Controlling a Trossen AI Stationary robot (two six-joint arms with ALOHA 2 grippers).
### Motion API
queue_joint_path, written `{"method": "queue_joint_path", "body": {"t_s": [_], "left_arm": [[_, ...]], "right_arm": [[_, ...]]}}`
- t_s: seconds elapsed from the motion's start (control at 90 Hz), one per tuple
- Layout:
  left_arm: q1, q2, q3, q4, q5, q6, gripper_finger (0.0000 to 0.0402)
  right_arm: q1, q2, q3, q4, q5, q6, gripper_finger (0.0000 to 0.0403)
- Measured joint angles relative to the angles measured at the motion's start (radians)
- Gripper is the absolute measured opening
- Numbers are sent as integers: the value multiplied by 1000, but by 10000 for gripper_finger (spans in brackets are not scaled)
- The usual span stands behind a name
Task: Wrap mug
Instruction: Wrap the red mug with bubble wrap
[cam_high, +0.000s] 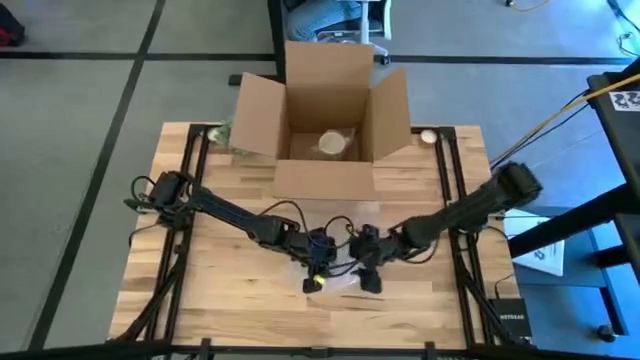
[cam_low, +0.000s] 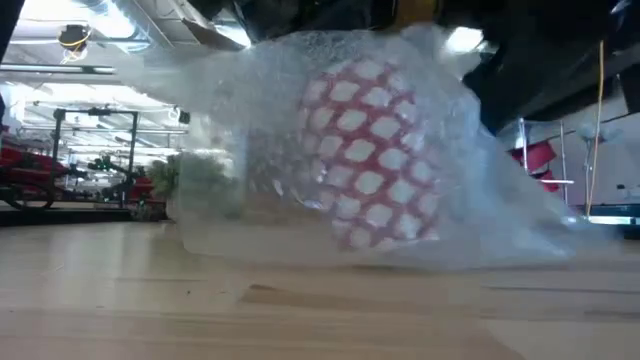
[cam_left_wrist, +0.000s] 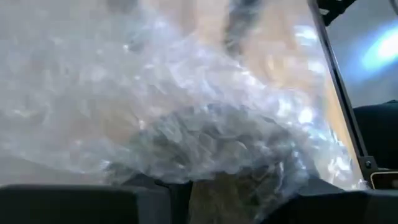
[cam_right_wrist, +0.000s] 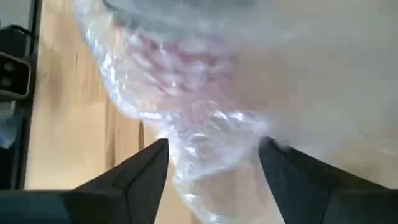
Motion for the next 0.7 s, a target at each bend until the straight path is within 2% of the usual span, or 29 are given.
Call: {"method": "queue_joint_path", "body": {"t_s": [0.167, 0.378, 0.544, 0.7], "left_arm": [[-13, 4, 7, -9, -22, 0, 120], [-15, 5, 8, -9, -29, -7, 120], [-15, 5, 8, -15, -29, -2, 120], [-13, 5, 9, -18, -29, 6, 120]], "right_arm": [[12, -62, 8, 100, 199, 13, 237], [12, 28, 7, 229, 254, 35, 237], [12, 51, 8, 144, 177, 83, 237], [36, -3, 79, -169, 30, 129, 237]]}}
